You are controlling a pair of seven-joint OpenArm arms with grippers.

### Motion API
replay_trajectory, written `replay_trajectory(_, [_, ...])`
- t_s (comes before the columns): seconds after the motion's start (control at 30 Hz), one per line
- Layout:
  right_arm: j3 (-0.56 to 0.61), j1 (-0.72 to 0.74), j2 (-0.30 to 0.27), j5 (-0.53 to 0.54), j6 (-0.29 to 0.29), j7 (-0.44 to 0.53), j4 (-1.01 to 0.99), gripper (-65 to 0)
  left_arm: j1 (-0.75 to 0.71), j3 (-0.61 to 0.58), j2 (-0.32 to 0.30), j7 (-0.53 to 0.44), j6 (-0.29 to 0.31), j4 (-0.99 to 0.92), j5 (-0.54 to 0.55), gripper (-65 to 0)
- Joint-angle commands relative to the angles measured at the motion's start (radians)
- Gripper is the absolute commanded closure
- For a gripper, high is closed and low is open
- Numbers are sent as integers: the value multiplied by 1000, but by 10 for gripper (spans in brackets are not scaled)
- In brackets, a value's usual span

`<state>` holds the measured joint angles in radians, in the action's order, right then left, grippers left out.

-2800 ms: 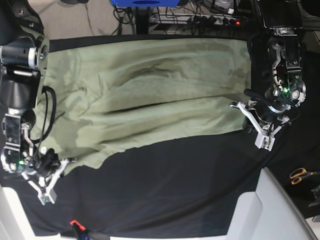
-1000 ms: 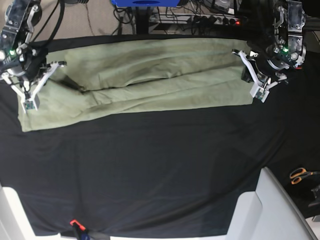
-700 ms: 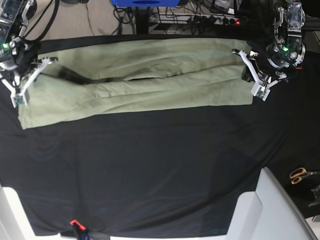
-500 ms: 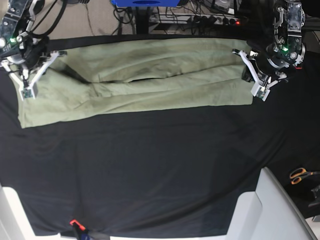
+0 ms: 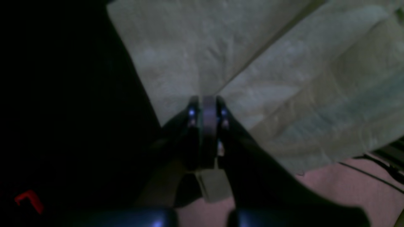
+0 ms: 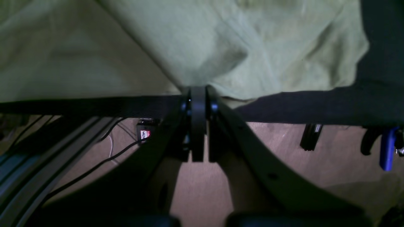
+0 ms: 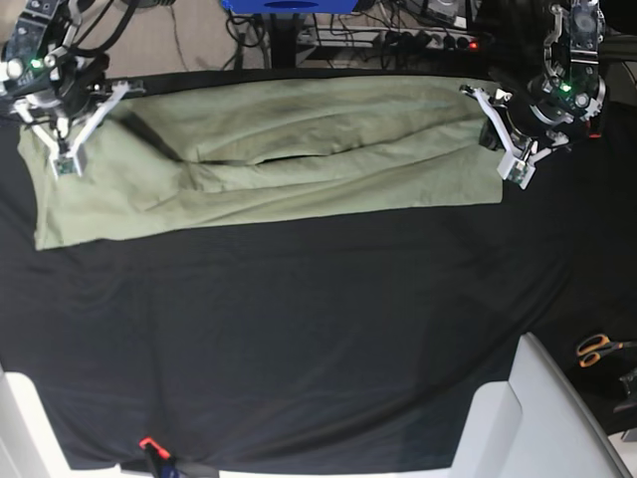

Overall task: Fold the T-shirt properly
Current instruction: 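Release the shirt with the right gripper and raise it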

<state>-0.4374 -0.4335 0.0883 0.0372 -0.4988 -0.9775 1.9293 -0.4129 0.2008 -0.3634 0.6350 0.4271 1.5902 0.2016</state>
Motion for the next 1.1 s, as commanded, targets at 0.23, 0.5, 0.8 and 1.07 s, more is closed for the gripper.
replay_trajectory(0.23, [2, 0, 1, 3, 4, 50, -8, 0, 1, 6, -15, -16, 0, 19, 2, 0])
replay_trajectory(0.5, [2, 60, 1, 3, 2, 55, -130, 0, -2, 6, -12, -16, 0, 17, 2, 0])
replay_trajectory(0.8, [-2, 111, -6, 2, 4, 55, -167, 0, -2, 6, -10, -16, 0, 16, 2, 0])
replay_trajectory(1.07, [2, 170, -8, 0, 4, 42, -198, -24, -2, -54, -16, -16, 0, 16, 2, 0])
